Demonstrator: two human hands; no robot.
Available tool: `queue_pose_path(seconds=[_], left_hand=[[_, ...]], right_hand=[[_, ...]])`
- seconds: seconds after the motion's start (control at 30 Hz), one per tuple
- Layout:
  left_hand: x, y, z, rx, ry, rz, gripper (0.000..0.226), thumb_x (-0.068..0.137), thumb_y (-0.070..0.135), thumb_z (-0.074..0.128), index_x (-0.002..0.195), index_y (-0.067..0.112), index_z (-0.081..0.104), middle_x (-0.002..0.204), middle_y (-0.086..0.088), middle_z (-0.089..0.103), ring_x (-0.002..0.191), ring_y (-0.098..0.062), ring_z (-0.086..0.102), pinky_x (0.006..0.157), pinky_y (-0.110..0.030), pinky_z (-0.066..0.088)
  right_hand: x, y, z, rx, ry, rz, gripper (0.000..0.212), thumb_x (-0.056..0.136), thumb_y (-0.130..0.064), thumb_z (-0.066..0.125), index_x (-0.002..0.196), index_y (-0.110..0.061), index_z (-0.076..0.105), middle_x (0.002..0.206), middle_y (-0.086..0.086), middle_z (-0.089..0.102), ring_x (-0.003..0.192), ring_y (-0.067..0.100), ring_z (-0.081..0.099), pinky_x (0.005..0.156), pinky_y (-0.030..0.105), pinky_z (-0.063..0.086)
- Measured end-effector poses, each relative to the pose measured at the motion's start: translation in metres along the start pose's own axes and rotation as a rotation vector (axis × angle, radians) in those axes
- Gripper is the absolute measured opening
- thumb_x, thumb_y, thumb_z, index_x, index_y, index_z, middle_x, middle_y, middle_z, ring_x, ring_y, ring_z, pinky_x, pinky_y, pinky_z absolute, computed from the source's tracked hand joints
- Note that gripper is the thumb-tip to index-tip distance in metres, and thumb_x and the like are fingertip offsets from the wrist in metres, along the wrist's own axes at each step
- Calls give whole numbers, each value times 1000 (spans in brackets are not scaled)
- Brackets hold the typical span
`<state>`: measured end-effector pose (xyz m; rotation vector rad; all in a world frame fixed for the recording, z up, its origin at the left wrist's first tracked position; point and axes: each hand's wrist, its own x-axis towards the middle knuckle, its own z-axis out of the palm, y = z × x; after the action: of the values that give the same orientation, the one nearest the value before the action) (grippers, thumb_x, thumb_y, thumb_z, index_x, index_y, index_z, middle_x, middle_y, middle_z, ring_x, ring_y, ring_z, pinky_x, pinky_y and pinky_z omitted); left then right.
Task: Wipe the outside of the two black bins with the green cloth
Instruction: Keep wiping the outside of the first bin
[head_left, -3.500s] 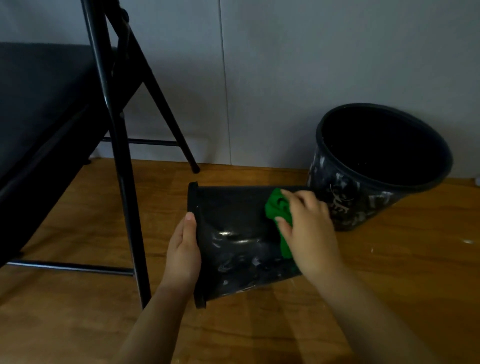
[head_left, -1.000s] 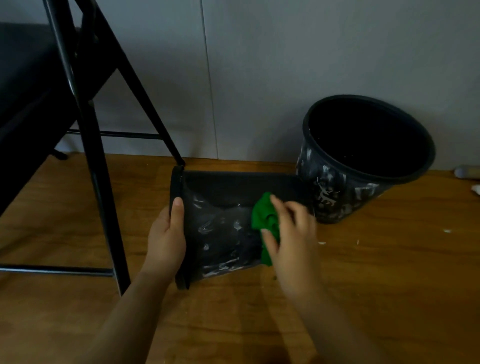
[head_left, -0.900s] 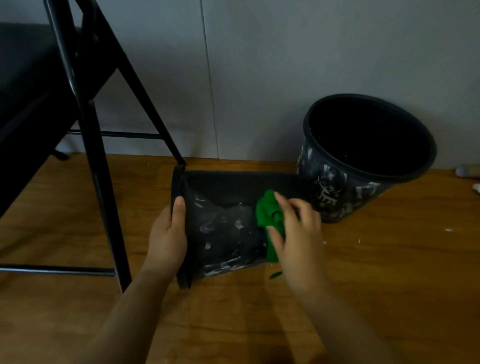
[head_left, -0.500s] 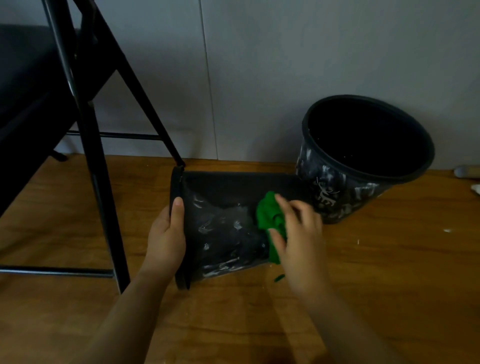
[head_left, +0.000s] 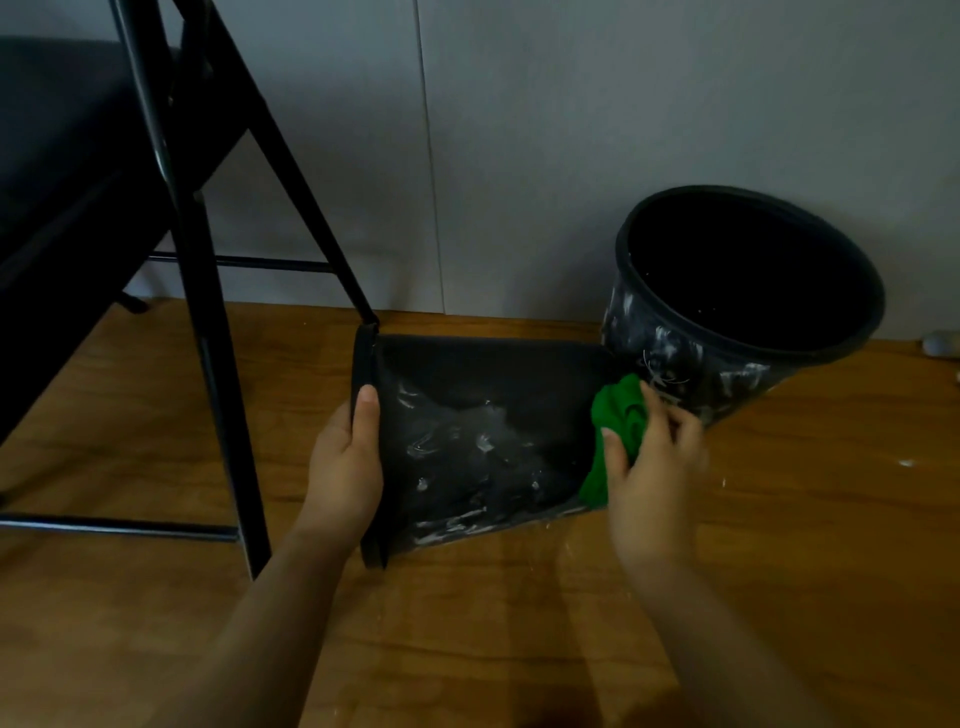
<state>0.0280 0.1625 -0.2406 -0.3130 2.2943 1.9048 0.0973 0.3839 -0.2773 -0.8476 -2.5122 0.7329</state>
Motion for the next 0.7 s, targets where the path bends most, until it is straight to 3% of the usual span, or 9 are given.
queue_pose_path(seconds=[0.07,0.2,0.4,0.53,0.6,0.7], left_hand=[[1,0,0,-9,8,-8,40,103,45,34,98,19,64,88,-2,69,76,-9,68,64,-21,48],[1,2,1,-37,3,-16,38,104,44,35,98,20,64,88,0,69,80,-11,67,64,-20,47],[4,0,0,-44,-3,-4,37,104,43,35,97,22,65,84,4,70,75,-3,69,57,-11,49],[3,-2,-1,-60,-3,-1,34,104,42,36,99,23,64,87,1,69,71,0,68,54,-10,48],[3,-3,-2,-60,-15,3,35,104,43,36,100,22,64,88,0,70,74,-4,69,57,-13,50],[3,-4,-2,-68,-22,2,37,103,46,36,100,22,64,90,-1,70,77,-6,70,63,-17,50]], right_hand=[[-11,-15,1,-5,-57,-58,62,91,-30,58,148,-27,34,137,2,37,125,20,37,100,33,43],[-31,-38,5,-69,-260,-361,68,87,-33,59,148,-35,28,141,-6,32,130,15,31,106,33,38],[-16,-34,4,-35,-93,-127,63,88,-30,60,147,-28,36,135,2,40,122,20,39,97,35,46],[-34,-58,4,-50,-319,-395,68,87,-36,57,148,-35,27,141,-6,33,129,16,33,106,35,40],[-32,-57,4,-80,-335,-486,69,86,-35,59,148,-34,29,140,-6,36,129,16,34,105,35,40],[-18,-55,3,-60,-245,-247,65,90,-35,58,148,-34,30,140,-5,37,128,17,35,104,34,40]])
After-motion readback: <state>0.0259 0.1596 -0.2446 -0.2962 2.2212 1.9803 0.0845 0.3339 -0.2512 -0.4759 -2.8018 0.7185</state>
